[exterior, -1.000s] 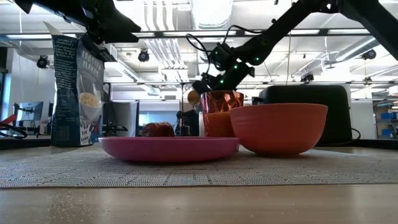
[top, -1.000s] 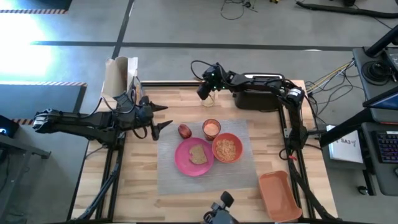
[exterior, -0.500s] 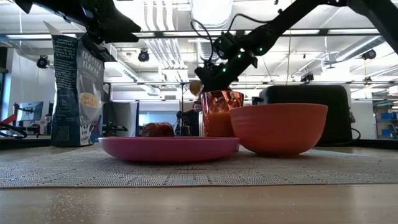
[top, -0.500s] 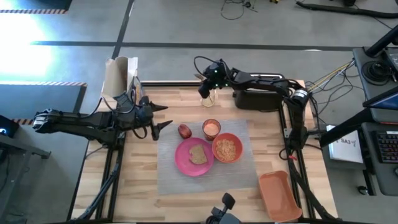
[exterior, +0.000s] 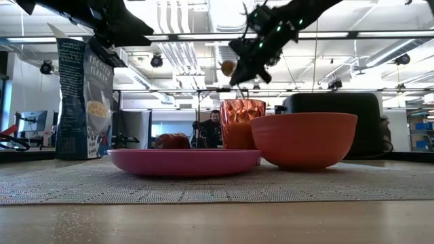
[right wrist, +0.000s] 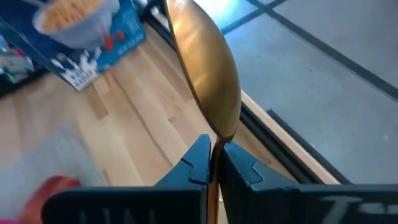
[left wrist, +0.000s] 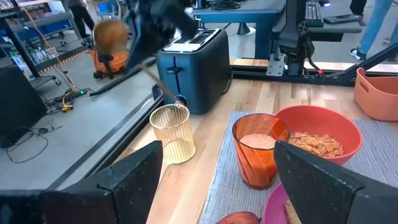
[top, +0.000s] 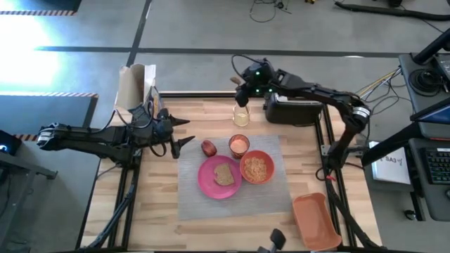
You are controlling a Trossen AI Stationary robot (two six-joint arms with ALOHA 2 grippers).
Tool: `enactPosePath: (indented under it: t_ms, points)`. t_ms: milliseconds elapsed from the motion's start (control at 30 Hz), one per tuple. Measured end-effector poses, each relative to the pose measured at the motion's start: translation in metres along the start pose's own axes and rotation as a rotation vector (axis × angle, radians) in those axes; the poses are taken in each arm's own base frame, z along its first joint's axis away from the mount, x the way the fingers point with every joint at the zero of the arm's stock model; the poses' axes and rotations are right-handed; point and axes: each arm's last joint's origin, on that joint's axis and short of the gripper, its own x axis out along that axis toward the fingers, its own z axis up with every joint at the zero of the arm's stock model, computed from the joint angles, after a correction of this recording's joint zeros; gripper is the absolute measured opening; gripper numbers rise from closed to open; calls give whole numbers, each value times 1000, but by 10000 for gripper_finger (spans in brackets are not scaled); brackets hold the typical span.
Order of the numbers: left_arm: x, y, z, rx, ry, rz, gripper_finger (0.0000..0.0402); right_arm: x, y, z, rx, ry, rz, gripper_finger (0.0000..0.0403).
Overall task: Arrange a breakfast setting
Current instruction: Put the gold spoon on the gray table mat to the right side of the orange bowl
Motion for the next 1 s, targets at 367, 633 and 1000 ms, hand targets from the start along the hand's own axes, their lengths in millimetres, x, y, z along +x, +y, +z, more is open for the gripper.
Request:
enactPosePath:
  t_ms: [367,633,1000]
  points:
    - [0,0,0,-3,0,0,291,-73,10,-5,189,139,-30,9]
    - [0,0,0,-4,0,0,291,-87,29,-38,361,431,-97,9]
    - [1,-2,-8,-22,82,-41,291,-91,65,-85,487,668,-232,9]
